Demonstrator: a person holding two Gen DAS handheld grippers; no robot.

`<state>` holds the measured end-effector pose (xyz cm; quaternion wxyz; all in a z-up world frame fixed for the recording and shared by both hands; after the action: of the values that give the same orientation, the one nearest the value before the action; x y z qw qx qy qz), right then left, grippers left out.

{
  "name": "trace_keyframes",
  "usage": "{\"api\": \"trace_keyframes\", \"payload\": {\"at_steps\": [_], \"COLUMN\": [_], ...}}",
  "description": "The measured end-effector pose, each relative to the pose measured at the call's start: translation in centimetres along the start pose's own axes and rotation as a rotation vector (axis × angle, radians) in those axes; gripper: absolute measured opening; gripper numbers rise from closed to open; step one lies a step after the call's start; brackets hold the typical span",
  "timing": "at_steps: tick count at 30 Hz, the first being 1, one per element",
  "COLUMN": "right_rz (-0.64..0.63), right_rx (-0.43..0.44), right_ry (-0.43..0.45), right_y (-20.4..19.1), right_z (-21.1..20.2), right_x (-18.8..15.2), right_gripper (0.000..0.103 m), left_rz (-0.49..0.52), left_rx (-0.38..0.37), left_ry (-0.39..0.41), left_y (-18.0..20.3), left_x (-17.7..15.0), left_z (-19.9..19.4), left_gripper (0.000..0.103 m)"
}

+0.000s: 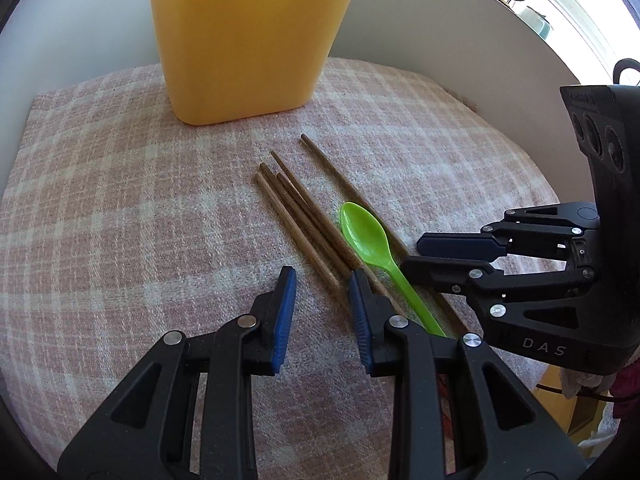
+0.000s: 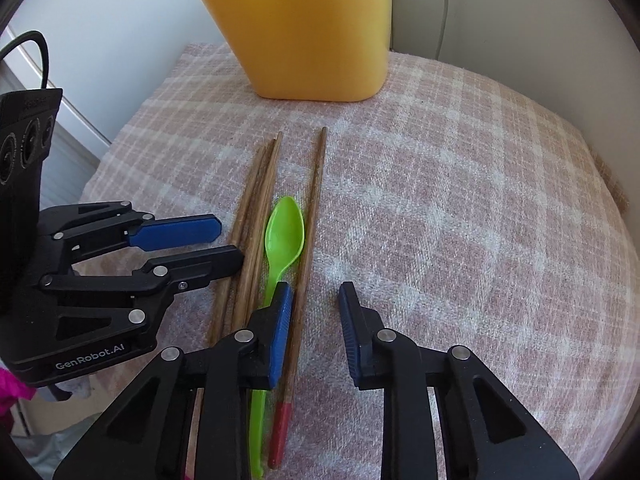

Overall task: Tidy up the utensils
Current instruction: 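Grasp a wooden chopstick with the left tool while the right tool grasps another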

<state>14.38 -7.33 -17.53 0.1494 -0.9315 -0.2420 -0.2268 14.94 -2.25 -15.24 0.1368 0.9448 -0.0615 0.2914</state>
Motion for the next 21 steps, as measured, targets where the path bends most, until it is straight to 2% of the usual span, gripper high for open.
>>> {"api": "trace_keyframes", "payload": {"at_steps": [1,10,15,18,21], "right_rz": [0.007,0.012,0.026,0.037,0.043], "right_rx": [-0.005,-0.037,-0.031,-0.021,-0.015], "right_ry": [-0.003,-0.023,-0.025,-0.030,-0.041], "right_y": [0.2,0.6,0.9,1.1,1.1], "right_z": [0.1,-0.2,-0.2,-0.2,-0.1], "right_x": [0.0,-0.1,-0.1,-0.1,-0.1], "right_gripper": [0.013,0.013,0.013,0.013,0.013], "left_rz": [0.003,-0.040,-0.109,-0.113,-0.092], "left_rx": [0.003,0.003,-0.008,0.001,0.024], "left_ry": [-0.002,-0.062,-0.090,-0.105,-0.111], "left_y": [0.0,-0.7,-1.4,-1.3,-1.0], "left_x": [0.1,0.7,0.8,0.9,1.3], "left_z": [0.1,0.8,0.9,1.1,1.5], "left_gripper": [0.027,0.027,0.023,0.021,0.015]}}
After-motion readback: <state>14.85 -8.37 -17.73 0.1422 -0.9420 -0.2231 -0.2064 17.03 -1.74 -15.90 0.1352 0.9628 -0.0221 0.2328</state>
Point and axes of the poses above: each gripper's, at about its wrist camera, not at the fingertips, and z roughly the way its jaws point, y to its right, x to its top, the point moved 8 cm from there along z, roughly the way its jaws point, and after that the axes turned 7 degrees about y, right-handed, at the moved point
